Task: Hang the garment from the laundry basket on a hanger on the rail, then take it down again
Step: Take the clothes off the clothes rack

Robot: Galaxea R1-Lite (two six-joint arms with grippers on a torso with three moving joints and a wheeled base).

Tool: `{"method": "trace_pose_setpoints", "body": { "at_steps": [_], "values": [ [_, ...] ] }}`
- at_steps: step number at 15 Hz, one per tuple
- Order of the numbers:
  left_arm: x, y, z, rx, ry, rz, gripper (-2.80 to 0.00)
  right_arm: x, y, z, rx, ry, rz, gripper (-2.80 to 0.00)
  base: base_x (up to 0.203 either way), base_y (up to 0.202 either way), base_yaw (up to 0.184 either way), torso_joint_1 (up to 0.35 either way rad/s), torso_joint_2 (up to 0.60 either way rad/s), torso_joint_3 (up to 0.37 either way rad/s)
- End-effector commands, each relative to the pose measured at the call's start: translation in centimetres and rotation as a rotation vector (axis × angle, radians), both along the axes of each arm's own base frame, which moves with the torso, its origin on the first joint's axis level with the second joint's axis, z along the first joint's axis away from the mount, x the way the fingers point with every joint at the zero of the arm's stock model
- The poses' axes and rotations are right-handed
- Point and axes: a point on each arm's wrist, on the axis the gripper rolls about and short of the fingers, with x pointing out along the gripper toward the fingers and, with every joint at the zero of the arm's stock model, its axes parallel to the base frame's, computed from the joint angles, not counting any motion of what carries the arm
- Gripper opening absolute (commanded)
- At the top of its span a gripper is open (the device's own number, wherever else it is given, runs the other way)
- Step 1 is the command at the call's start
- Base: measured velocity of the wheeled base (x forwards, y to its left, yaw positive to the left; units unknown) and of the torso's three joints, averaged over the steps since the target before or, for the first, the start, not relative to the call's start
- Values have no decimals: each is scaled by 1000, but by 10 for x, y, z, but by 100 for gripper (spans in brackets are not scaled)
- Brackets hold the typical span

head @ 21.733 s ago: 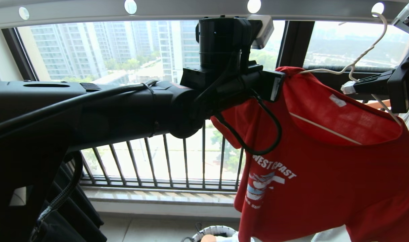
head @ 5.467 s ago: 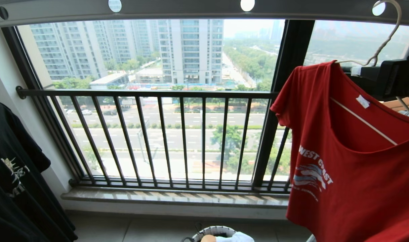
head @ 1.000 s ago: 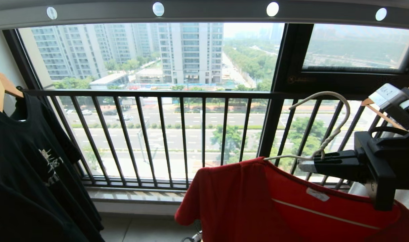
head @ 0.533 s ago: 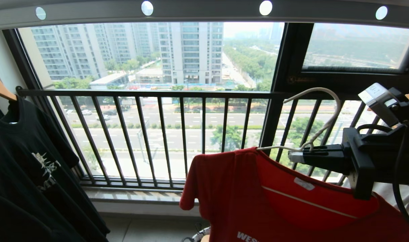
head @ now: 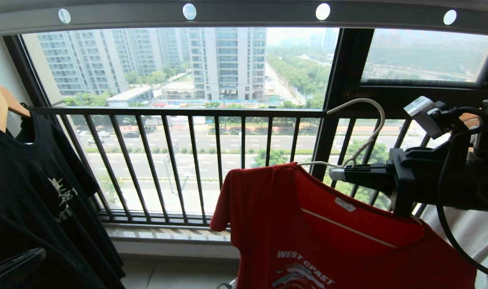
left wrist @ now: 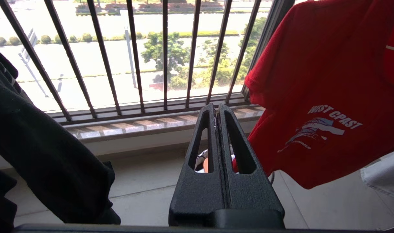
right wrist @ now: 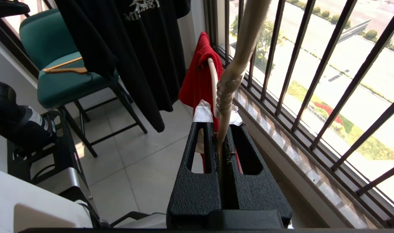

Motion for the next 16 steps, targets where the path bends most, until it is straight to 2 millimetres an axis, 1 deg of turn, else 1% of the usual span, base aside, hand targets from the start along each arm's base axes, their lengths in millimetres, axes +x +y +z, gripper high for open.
{"method": "trace_pose_setpoints", "body": {
  "at_steps": [1,2,4,6,7,9,10,12,14,15,16],
  "values": [
    [65,-14,7,-6,195,-138,-280,11,4,-10,-6,39,3,-280,0,0,0,0,0,0],
    [83,-26,12,-5,222,-219,-280,15,5,-13,-11,53,4,-280,0,0,0,0,0,0],
    [119,-58,18,3,278,-361,-280,21,7,-18,-18,72,-1,-280,0,0,0,0,0,0],
    [148,-94,19,3,334,-471,-280,28,8,-22,-37,78,-59,-280,0,0,0,0,0,0],
    [159,-112,17,6,358,-514,-280,31,8,-23,-46,80,-86,-280,0,0,0,0,0,0],
    [171,-143,16,17,376,-591,-280,35,9,-25,-50,87,-91,-280,0,0,0,0,0,0],
    [174,-154,17,25,376,-602,-280,34,11,-25,-50,86,-87,-280,0,0,0,0,0,0],
    [178,-168,5,59,411,-576,-280,35,14,-27,-46,103,-83,-280,0,0,0,0,0,0],
    [174,-177,3,89,403,-524,-280,34,18,-26,-29,105,-77,-280,0,0,0,0,0,0],
    [170,-182,4,98,394,-487,0,34,20,-25,-24,93,-75,-280,0,0,0,0,0,0],
    [169,-189,5,106,383,-448,0,33,23,-25,-21,96,-82,-280,0,0,0,0,0,0]
  ]
}}
